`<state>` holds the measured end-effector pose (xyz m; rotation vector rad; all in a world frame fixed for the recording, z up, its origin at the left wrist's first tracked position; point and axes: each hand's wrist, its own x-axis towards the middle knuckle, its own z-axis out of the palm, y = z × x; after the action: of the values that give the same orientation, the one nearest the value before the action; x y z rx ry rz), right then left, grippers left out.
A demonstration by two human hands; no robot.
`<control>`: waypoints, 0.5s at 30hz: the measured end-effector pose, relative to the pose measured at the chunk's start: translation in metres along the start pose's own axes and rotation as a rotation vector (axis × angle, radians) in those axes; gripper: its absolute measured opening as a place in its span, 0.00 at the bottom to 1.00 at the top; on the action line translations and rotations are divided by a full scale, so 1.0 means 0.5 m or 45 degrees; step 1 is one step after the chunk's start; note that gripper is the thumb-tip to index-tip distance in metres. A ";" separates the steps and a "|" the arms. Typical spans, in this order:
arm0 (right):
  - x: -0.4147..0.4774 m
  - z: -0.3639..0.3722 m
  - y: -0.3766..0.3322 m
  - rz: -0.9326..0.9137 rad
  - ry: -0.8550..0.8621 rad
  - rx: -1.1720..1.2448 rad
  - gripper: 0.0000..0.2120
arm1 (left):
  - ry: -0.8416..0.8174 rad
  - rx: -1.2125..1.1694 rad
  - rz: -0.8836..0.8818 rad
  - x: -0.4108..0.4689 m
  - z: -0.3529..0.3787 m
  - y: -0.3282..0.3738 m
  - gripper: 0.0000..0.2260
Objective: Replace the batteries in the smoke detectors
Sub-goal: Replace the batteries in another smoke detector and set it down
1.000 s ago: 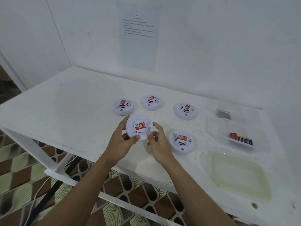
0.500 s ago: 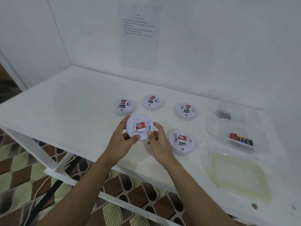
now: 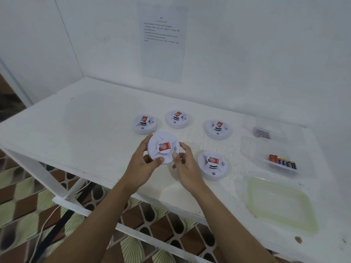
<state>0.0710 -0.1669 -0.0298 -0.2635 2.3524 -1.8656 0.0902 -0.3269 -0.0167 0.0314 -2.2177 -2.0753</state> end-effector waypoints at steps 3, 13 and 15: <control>0.003 -0.002 -0.003 -0.010 -0.004 0.000 0.19 | -0.005 -0.020 0.003 -0.001 -0.002 0.006 0.29; 0.022 -0.016 -0.042 -0.054 0.014 -0.011 0.16 | 0.069 -0.135 0.007 0.017 -0.018 0.049 0.19; 0.023 -0.018 -0.051 -0.071 0.010 -0.016 0.16 | 0.101 -0.140 0.017 0.017 -0.022 0.060 0.19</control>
<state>0.0595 -0.1663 -0.0030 -0.3268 2.3859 -1.8801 0.0843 -0.3366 0.0144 0.0886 -2.0510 -2.1460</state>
